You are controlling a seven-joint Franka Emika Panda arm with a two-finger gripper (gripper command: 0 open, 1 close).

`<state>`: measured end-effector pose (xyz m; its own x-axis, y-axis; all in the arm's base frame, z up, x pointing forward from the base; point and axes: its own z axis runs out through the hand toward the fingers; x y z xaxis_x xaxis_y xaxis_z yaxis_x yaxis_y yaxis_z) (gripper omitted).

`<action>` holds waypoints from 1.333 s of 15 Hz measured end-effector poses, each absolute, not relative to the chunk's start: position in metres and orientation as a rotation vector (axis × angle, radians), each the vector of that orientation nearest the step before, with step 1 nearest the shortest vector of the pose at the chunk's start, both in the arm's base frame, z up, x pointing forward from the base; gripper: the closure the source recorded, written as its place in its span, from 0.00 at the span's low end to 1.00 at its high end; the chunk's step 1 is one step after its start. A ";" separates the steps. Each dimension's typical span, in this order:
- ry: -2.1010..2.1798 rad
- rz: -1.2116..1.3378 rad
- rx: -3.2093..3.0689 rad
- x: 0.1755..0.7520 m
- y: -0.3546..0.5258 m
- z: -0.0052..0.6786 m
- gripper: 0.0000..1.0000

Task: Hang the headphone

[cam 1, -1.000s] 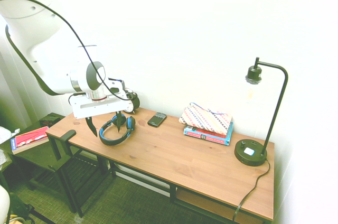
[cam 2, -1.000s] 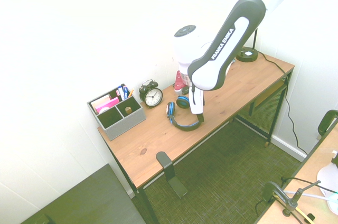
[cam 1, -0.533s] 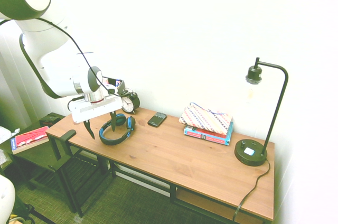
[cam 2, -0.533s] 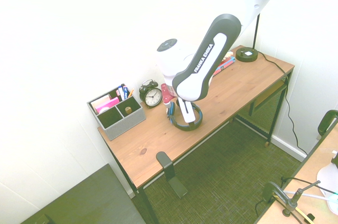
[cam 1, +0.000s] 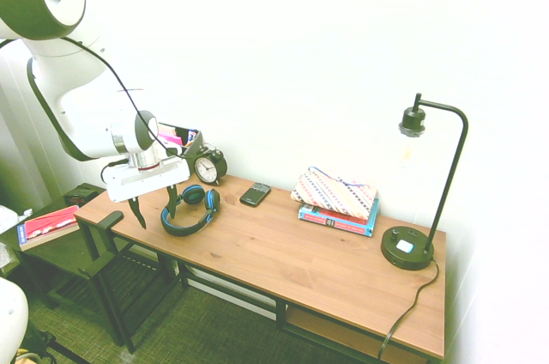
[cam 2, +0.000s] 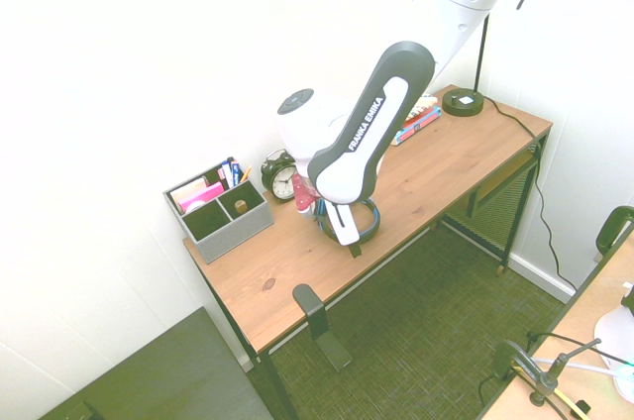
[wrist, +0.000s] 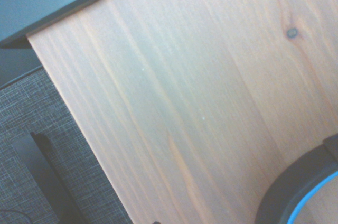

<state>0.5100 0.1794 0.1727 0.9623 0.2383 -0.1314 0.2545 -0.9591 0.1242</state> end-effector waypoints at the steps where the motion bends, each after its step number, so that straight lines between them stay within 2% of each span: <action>1: 0.375 -0.180 2.971 0.509 0.179 0.170 1.00; 16: 0.278 -0.209 2.990 0.517 0.166 0.157 1.00; 18: 0.205 -0.200 3.011 0.523 0.164 0.174 1.00; 20: 0.060 -0.195 3.037 0.529 0.165 0.222 1.00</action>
<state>0.5288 0.1649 0.2217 0.9910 0.0329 -0.1296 0.0455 -0.9944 0.0952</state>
